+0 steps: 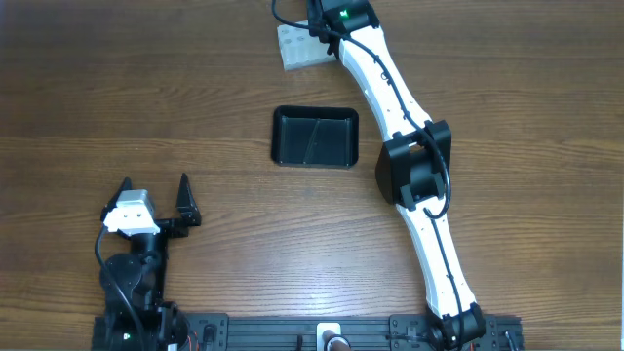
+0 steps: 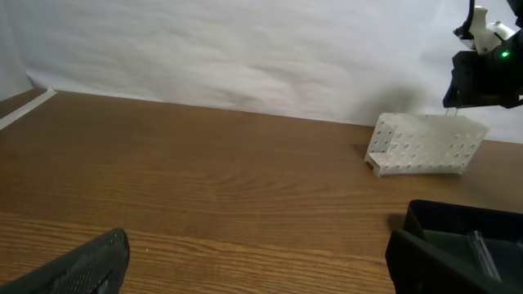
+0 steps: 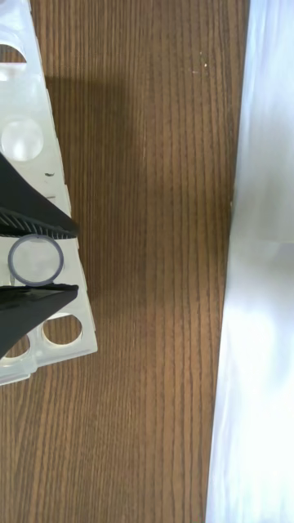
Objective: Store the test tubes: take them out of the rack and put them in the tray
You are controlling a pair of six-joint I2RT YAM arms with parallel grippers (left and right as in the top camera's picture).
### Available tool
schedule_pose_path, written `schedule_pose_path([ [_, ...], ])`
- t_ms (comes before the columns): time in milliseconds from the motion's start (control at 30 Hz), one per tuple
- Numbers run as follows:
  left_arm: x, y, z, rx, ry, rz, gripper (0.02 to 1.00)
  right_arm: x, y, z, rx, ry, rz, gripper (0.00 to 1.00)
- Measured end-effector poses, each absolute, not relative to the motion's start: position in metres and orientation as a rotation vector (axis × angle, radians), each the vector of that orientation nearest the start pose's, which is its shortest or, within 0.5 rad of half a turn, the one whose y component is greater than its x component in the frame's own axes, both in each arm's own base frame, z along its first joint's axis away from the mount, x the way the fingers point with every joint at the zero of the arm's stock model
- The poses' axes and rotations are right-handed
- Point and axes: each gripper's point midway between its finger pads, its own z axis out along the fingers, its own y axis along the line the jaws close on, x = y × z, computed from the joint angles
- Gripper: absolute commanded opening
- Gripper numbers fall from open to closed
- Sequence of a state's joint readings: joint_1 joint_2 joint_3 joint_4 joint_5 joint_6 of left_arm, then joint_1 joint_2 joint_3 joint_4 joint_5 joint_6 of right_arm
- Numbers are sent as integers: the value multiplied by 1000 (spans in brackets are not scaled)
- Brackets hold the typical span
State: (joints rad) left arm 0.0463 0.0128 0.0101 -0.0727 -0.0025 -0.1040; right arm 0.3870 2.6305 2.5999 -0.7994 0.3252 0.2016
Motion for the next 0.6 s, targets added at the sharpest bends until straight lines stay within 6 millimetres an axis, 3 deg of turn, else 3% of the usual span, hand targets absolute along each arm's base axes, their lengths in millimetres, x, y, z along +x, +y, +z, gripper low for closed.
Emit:
schedule_pose_path([
  [600,246,12,158,-126,1641,-42,998,629,197,121,-65,2343,-111,104],
])
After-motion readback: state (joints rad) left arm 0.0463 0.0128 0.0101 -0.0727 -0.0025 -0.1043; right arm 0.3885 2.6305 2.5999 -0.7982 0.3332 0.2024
